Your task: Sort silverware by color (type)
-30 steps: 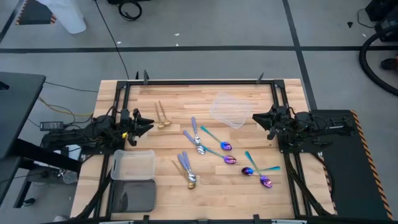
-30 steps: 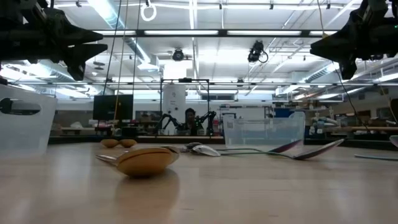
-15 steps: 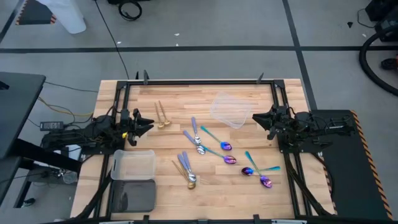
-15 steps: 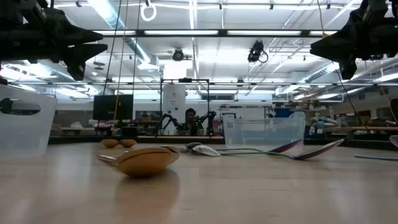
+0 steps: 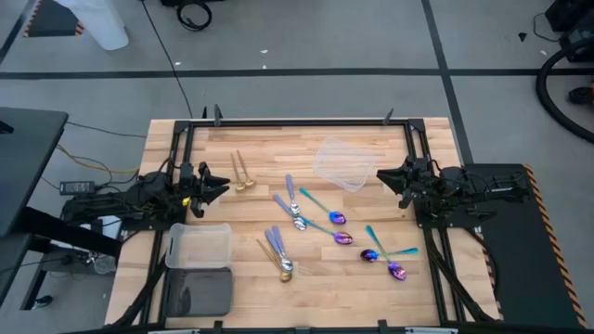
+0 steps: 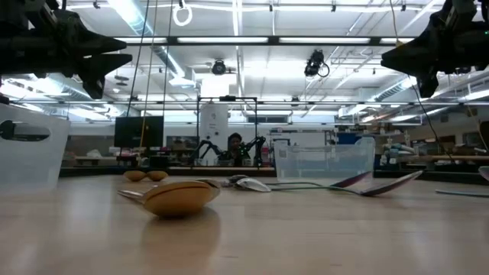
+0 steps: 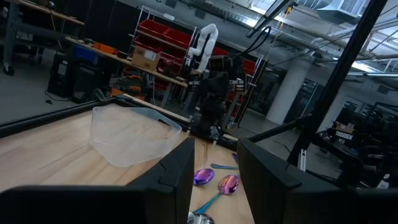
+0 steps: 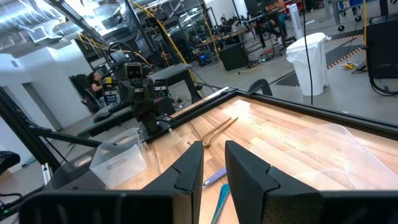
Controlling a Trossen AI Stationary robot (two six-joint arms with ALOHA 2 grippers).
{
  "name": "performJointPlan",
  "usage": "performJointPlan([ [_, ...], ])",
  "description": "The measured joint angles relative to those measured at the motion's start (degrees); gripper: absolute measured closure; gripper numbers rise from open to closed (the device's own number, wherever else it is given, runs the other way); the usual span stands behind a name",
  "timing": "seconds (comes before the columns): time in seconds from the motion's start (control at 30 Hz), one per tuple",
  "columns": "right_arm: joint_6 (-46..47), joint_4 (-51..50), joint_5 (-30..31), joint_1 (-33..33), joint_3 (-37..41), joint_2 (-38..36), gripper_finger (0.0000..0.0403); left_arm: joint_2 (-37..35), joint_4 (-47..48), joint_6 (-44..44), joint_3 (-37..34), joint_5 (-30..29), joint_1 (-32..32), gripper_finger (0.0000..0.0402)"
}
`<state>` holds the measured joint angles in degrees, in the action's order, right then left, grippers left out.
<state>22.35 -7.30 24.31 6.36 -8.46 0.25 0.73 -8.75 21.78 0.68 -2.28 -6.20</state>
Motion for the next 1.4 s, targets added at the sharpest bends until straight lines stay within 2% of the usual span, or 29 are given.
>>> performJointPlan([
  [0.17, 0.0, 0.0, 0.0, 0.0, 0.0, 0.0, 0.0325, 0.0, 0.0, 0.0, 0.0, 0.0, 0.0, 0.0272],
  [0.27, -3.9, 1.0, 1.3, -0.2, 0.0, 0.0, 0.0325, 0.0, -1.9, 1.3, 0.0, -0.5, 0.0, 0.0272],
  [0.4, -7.8, 7.3, 6.0, -0.8, 0.0, 0.0, 0.0325, 0.0, -8.8, -1.7, 0.0, -2.4, 0.0, 0.0272],
  [0.57, -5.6, 18.6, 10.3, -1.5, 0.0, 0.0, 0.0325, 0.0, -9.8, -2.9, 0.0, -3.4, -0.1, 0.0272],
  [0.77, -5.6, 21.4, 10.4, -2.2, 0.0, 0.6, 0.0325, 1.1, -7.0, -0.6, 0.0, -3.0, 0.1, 0.0272],
  [0.83, -6.1, 21.6, 8.3, -2.5, -0.2, 2.2, 0.0325, 2.7, -7.4, 0.1, 0.0, -3.0, -0.2, 0.0272],
  [0.93, -6.3, 19.6, 2.9, -2.9, -2.5, 7.1, 0.0325, 6.5, -7.7, 0.1, 2.1, -3.1, -2.0, 0.0272],
  [1.13, -2.6, 13.1, 3.3, -2.9, -7.6, 23.6, 0.0325, 15.5, -7.7, -1.7, 6.3, -3.2, -5.6, 0.0272],
  [1.3, -0.8, 11.3, 2.3, -2.7, -12.2, 38.1, 0.0325, 19.5, -7.6, 0.1, 7.5, -2.5, -4.9, 0.0272],
  [1.4, 0.0, 2.2, -0.6, -2.6, -17.7, 45.3, 0.0325, 20.3, -7.7, 0.1, 8.2, -1.8, -4.1, 0.0272],
])
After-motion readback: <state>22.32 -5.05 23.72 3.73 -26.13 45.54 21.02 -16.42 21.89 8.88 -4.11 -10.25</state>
